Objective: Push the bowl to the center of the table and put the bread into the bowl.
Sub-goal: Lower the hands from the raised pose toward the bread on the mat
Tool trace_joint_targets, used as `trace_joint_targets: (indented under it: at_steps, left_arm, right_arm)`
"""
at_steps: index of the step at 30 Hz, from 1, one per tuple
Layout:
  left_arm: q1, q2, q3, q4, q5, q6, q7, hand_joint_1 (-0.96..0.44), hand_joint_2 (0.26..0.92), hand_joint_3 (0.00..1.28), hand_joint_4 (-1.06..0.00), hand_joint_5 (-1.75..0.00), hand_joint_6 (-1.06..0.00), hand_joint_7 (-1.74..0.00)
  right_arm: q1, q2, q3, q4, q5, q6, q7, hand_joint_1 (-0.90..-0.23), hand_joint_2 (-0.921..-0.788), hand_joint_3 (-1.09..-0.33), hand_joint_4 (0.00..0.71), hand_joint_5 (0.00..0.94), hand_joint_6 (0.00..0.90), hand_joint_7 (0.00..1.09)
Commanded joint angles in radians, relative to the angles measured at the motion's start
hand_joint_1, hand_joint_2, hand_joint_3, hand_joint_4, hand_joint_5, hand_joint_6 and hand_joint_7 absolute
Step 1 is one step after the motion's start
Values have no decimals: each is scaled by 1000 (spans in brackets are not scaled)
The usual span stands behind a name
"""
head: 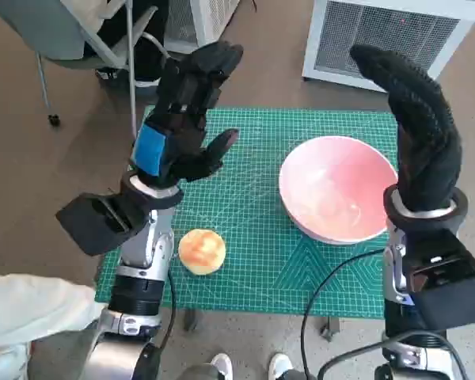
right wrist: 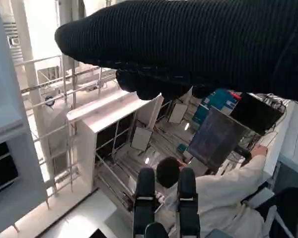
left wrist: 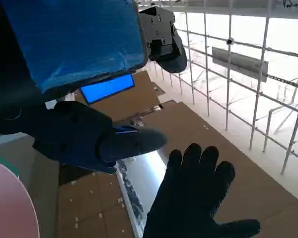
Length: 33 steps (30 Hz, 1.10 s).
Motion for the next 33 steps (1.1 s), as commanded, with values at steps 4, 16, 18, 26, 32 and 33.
trace_joint_targets:
  at_steps: [4,16,18,26,32,33]
  left_arm:
    - [-18,4,-1,11,2,-10,-7,-297,910,382,1,-466,1,-762]
    - [-23,5,0,14,0,-10,-11,-297,910,384,1,-467,1,-764]
    - [-22,4,-1,16,1,-12,-11,-297,910,384,1,-468,1,-764]
    - [-15,3,-1,8,1,-12,-11,-300,909,385,1,-470,1,-764]
    - [-12,3,3,9,-7,-10,-12,-302,908,388,1,-473,1,-763]
    - [-13,3,3,11,-8,-10,-13,-303,908,388,1,-473,1,-763]
  right_arm:
    - [22,2,1,18,15,-1,10,-586,-921,-733,280,0,5,711]
    - [22,-5,-9,32,23,-19,13,-572,-921,-733,281,0,4,711]
    - [28,-14,-19,34,25,-26,13,-566,-921,-734,281,0,4,711]
    - [47,-100,-125,182,63,-100,14,-578,-921,-720,274,0,30,651]
    - [36,-159,-218,392,23,-160,-73,-579,-921,-720,265,0,47,612]
    - [34,-165,-228,417,16,-166,-89,-576,-921,-723,265,0,47,609]
